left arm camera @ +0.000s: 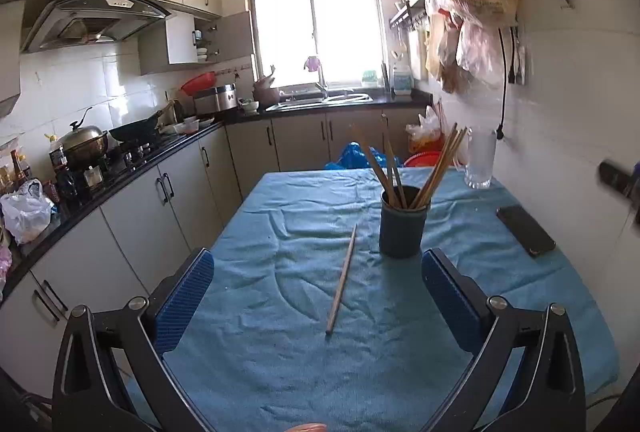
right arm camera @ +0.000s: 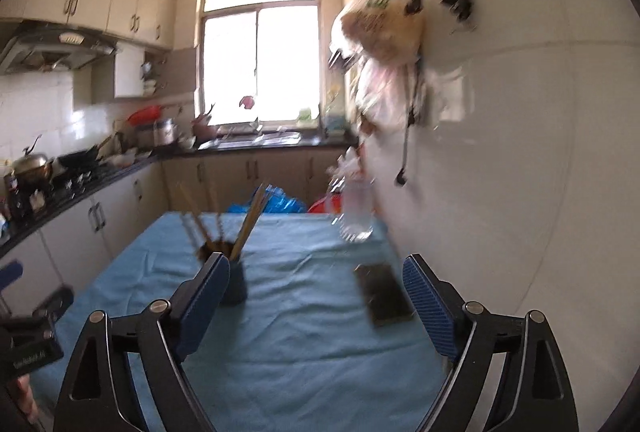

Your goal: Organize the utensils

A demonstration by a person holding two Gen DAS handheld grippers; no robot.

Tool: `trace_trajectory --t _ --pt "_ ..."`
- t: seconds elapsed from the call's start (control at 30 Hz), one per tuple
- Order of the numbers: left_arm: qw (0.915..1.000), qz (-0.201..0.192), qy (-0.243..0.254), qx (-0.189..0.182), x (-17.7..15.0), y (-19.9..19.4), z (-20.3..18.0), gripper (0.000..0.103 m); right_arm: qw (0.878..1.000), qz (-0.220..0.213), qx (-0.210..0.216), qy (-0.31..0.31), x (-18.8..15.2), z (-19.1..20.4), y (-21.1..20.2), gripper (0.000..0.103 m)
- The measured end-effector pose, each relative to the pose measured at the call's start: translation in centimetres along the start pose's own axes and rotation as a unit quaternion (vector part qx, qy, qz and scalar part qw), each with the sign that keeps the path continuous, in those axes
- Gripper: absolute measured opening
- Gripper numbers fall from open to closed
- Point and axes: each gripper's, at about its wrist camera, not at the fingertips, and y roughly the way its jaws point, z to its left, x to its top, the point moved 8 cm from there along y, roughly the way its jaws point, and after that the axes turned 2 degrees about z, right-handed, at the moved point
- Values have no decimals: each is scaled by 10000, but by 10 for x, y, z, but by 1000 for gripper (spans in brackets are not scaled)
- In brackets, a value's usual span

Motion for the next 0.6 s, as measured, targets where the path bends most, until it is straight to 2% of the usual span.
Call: trace_trajectory --t 0.13,0.27,0.6 --pt "9999 133 83 -6 -5 7 -6 103 9987 361 344 82 -29 24 21 92" --pt "9996 259 67 -93 -9 15 -8 103 9966 545 599 140 -44 45 33 92" --pt "9983 502 -33 -304 -18 35 -11 103 9965 586 575 169 -54 58 47 92"
